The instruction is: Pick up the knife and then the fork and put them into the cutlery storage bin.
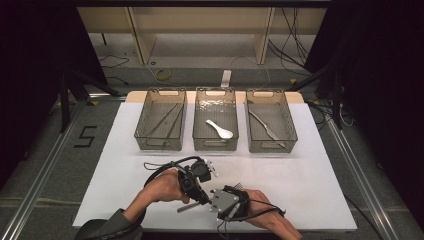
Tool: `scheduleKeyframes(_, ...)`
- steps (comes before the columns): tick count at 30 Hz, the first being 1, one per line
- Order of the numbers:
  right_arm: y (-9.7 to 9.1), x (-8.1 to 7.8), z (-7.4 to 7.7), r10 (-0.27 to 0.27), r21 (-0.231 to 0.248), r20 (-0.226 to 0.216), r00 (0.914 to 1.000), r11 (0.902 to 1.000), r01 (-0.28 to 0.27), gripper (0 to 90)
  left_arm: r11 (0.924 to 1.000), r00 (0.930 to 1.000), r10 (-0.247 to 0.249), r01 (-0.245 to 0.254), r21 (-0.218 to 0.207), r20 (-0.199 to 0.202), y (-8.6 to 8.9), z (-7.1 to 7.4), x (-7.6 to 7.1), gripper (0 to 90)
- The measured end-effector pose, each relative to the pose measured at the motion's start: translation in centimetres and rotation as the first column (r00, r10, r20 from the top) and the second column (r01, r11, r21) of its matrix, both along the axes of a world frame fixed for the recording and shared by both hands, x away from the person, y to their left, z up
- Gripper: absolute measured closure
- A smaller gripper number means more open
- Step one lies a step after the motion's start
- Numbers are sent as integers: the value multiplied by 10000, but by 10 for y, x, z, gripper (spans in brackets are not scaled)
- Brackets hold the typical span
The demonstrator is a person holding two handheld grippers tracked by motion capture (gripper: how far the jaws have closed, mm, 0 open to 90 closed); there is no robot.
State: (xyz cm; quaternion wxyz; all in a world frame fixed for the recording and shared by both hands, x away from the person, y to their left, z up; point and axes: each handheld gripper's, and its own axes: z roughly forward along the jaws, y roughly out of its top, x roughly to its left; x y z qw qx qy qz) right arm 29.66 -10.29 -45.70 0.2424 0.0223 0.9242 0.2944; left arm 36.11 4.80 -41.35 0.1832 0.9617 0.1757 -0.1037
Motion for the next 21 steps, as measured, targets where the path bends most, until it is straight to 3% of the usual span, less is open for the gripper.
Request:
scheduleKeyframes(4,0,-2,0,147,-53,257,9996,9999,-146,766,10000,10000,-35,35,-55,-60,0,0,0,826)
scheduleKeyframes(7,1,-3,-2,270,-273,258,9993,9993,-263,812,9999,9999,-73,72,-116,-79,0,0,1,824)
scheduleKeyframes(10,1,-5,-5,663,-571,584,9961,9964,-629,873,9997,9999,-17,13,-233,-159,2,0,3,828)
scheduleKeyframes(18,0,-3,-6,898,-1027,662,9938,9913,-827,881,9997,10000,-22,22,-249,-13,2,-1,3,786)
scheduleKeyframes(21,-4,-1,-9,741,-1285,659,9951,9896,-652,881,9986,9992,339,-331,-420,187,9,3,6,721)
